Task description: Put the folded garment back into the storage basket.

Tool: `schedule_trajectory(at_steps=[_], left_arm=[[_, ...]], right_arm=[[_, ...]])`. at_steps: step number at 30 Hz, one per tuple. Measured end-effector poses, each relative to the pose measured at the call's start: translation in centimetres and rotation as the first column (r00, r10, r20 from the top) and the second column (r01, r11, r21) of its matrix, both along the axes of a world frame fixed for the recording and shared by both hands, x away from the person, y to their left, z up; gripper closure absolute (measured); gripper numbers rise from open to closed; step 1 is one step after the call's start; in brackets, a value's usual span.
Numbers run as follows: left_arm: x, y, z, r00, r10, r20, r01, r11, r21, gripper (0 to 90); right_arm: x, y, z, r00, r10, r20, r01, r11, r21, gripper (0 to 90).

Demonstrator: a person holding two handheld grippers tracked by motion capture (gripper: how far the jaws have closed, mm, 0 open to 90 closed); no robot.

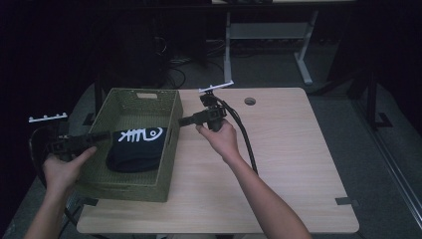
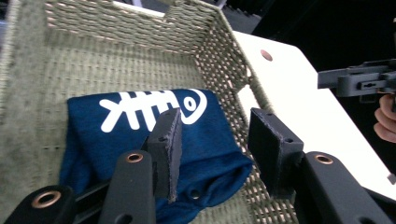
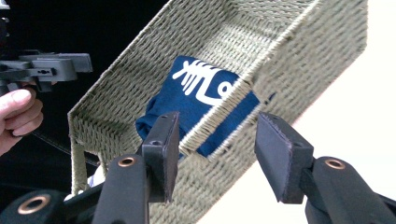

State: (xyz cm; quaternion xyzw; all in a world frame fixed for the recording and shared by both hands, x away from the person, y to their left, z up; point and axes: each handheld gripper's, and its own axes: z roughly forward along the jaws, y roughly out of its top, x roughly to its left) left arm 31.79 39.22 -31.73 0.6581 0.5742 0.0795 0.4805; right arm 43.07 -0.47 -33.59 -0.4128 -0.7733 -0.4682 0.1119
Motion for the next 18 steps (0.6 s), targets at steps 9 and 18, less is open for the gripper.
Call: schedule_trajectory(at_steps=[9, 18], left_arm=[[-0.8, -1.8, 0.3, 0.9996, -0.022, 0.016, 0.022, 0.9997, -0.013, 52.8], [-2.1, -3.7, 0.5, 0.9981, -0.045, 0.041, 0.046, 0.9989, -0.01, 51.7]], right_arm=[[-0.2, -2.3, 0.1, 0.9995, -0.033, 0.003, 0.033, 0.9994, 0.008, 46.2], [-0.7, -5.4, 0.2, 0.9977, -0.066, 0.016, 0.066, 0.9978, 0.011, 44.9]])
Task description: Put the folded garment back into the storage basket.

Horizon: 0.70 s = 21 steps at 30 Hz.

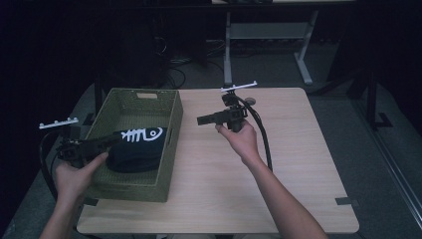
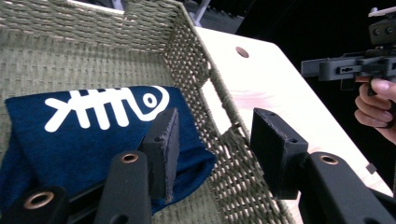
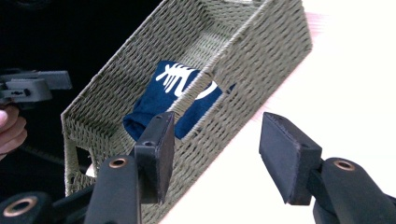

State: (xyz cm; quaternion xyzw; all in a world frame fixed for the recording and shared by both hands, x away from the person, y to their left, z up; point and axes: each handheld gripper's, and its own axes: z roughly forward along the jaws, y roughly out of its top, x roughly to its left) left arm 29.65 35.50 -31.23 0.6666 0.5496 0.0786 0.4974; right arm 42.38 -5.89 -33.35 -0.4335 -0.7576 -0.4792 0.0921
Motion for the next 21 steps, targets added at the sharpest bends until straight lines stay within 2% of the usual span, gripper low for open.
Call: schedule_trajectory(at_steps=[5, 7, 10, 17, 21], left_arm=[[-0.5, -1.0, 0.1, 0.9997, -0.018, 0.015, 0.018, 0.9998, -0.007, 50.8], [-0.8, -2.1, 0.0, 0.9989, -0.038, 0.027, 0.039, 0.9987, -0.032, 50.8], [-0.9, -3.3, 0.0, 0.9978, -0.056, 0.036, 0.057, 0.9979, -0.032, 50.3], [-0.8, -5.7, -0.1, 0.9936, -0.104, 0.044, 0.106, 0.9935, -0.042, 49.2], [-0.6, -6.4, -0.2, 0.9922, -0.117, 0.044, 0.119, 0.9915, -0.052, 48.2]], right_arm=[[-0.2, -1.3, -0.3, 0.9999, -0.017, -0.004, 0.017, 0.9999, 0.003, 44.3], [-0.3, -1.8, -0.3, 0.9996, -0.026, -0.006, 0.026, 0.9997, 0.005, 44.0], [-0.6, -2.6, -0.3, 0.9995, -0.033, -0.003, 0.033, 0.9995, 0.002, 43.7], [-1.1, -4.3, -0.3, 0.9982, -0.061, -0.002, 0.061, 0.9982, 0.003, 42.5], [-1.2, -4.8, -0.4, 0.9977, -0.068, -0.004, 0.068, 0.9977, 0.004, 41.9]])
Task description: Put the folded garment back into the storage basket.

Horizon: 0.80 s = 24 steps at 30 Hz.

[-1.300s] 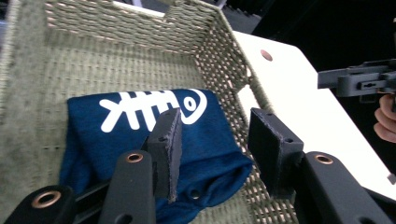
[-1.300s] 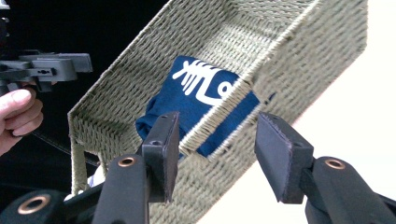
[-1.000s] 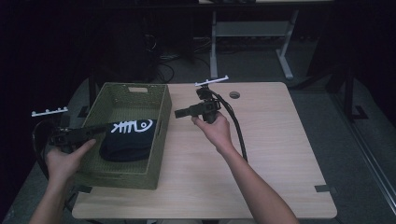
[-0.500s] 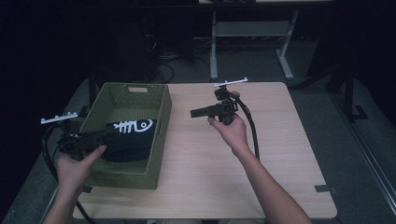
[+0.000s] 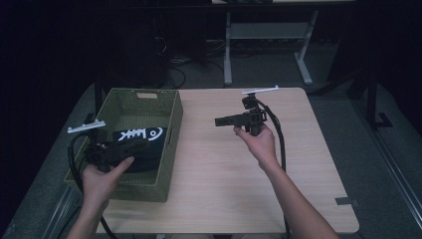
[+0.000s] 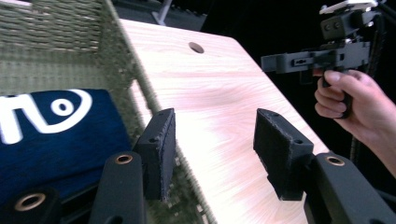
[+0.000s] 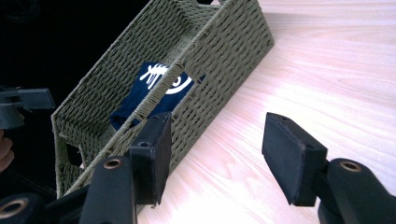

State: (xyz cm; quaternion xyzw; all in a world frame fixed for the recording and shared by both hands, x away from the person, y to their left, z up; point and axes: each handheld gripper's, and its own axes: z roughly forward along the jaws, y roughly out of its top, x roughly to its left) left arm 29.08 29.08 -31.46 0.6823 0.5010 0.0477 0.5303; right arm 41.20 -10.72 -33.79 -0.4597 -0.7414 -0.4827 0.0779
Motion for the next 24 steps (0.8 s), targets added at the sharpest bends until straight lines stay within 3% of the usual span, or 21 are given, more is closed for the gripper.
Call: schedule_trajectory(at_steps=[17, 24], left_arm=[[1.2, -4.7, -0.8, 0.9985, -0.054, 0.007, 0.054, 0.9982, -0.025, 44.5], [1.7, -6.9, -1.2, 0.9956, -0.093, 0.004, 0.093, 0.9955, -0.015, 42.7]], right_arm=[[-1.1, -4.4, -1.5, 0.9978, -0.061, -0.026, 0.062, 0.9981, 0.005, 38.0], [-1.6, -6.5, -2.2, 0.9946, -0.098, -0.034, 0.099, 0.995, 0.014, 36.9]])
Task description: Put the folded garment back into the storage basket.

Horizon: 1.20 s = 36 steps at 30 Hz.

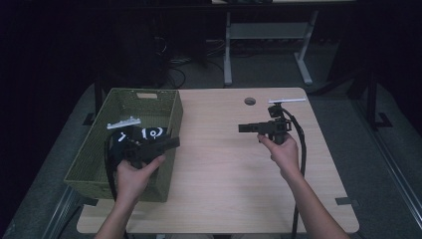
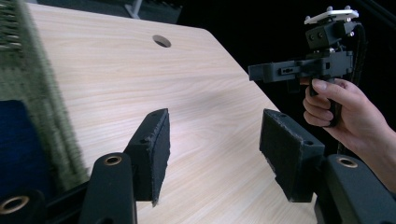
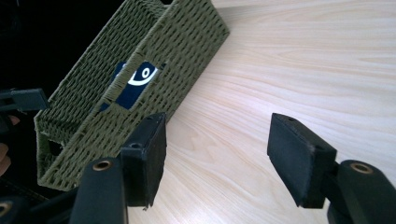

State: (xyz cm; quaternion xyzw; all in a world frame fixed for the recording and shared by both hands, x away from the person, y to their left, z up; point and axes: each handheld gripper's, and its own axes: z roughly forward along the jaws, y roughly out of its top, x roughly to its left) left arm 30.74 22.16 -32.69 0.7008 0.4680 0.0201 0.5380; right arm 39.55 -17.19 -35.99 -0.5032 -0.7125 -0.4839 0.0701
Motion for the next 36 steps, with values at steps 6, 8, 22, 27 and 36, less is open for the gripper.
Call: schedule_trajectory(at_steps=[6, 8, 22, 27, 36], left_arm=[[0.4, -1.8, -0.5, 0.9997, -0.024, -0.009, 0.024, 0.9997, 0.001, 42.0], [0.5, -2.1, -0.6, 0.9997, -0.024, -0.008, 0.024, 0.9997, 0.001, 41.8], [1.1, -5.9, -2.0, 0.9969, -0.076, -0.02, 0.076, 0.9971, 0.007, 39.2], [1.2, -7.1, -2.5, 0.9956, -0.091, -0.023, 0.091, 0.9958, 0.005, 38.1], [1.4, -8.9, -3.5, 0.9927, -0.117, -0.028, 0.118, 0.9929, 0.019, 37.5]], right_arm=[[-0.6, -1.7, -0.5, 0.9996, -0.026, -0.007, 0.026, 0.9997, 0.002, 36.0], [-0.6, -2.0, -0.6, 0.9996, -0.028, -0.006, 0.028, 0.9996, 0.005, 36.1], [-1.6, -4.9, -2.1, 0.9973, -0.069, -0.024, 0.069, 0.9976, 0.007, 34.6], [-1.9, -5.8, -2.5, 0.9962, -0.083, -0.028, 0.083, 0.9965, 0.007, 34.0], [-2.6, -7.0, -3.3, 0.9948, -0.097, -0.031, 0.098, 0.9952, 0.005, 33.6]])
